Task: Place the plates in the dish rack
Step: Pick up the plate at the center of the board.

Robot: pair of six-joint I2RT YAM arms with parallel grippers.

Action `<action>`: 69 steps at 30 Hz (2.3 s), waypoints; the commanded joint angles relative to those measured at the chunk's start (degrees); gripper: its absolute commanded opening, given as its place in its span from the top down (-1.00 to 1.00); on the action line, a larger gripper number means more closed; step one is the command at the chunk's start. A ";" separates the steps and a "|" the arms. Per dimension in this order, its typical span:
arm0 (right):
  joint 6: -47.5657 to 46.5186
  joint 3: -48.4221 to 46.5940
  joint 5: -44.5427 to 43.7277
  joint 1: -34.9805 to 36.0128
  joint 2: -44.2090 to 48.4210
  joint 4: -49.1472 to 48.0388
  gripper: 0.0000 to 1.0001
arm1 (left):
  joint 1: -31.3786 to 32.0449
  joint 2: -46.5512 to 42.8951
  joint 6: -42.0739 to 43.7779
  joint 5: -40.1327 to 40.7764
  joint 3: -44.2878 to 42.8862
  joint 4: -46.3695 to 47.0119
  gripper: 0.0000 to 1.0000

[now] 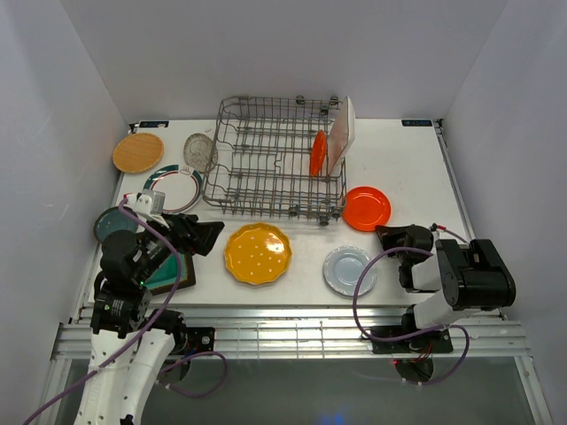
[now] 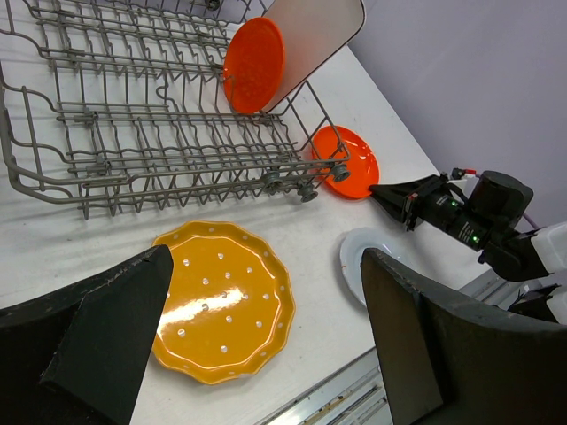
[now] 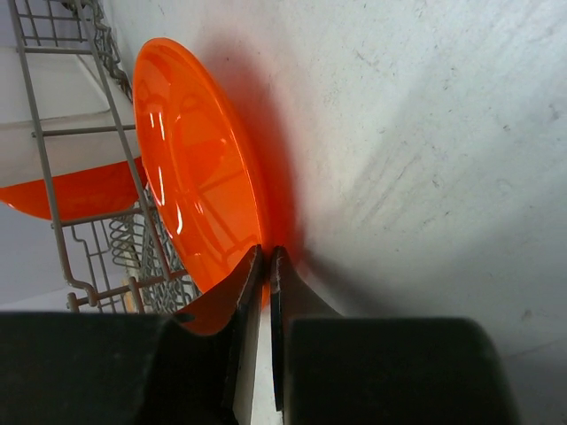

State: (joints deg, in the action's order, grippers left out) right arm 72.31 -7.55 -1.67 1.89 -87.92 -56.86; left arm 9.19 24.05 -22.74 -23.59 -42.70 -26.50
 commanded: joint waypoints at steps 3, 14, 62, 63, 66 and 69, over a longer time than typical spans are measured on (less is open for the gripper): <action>0.81 1.57 -3.77 -0.22 4.68 -1.85 0.82 | 0.21 -0.32 0.42 -0.22 0.33 1.01 -0.96; -2.61 1.05 -12.20 -0.22 20.21 10.97 0.85 | 0.21 -0.59 0.42 -0.05 0.33 1.01 -0.96; -38.82 -35.95 -18.45 20.16 29.13 38.84 0.84 | 0.21 -0.76 0.33 -0.49 0.33 1.01 -0.96; -39.70 -36.74 -18.80 21.13 27.47 39.10 0.84 | 0.21 -0.76 0.33 -0.49 0.33 1.01 -0.96; -40.93 -39.46 -20.30 22.89 24.13 39.11 0.84 | 0.21 -0.76 0.24 -0.49 0.33 1.01 -0.96; -42.51 -42.80 -21.88 24.73 20.44 39.46 0.84 | 0.21 -0.67 0.33 -0.49 0.25 1.01 -0.96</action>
State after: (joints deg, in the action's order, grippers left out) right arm 32.73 -45.58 -19.92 24.86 -65.28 -15.81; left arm 9.19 23.66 -22.74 -23.59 -42.70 -26.50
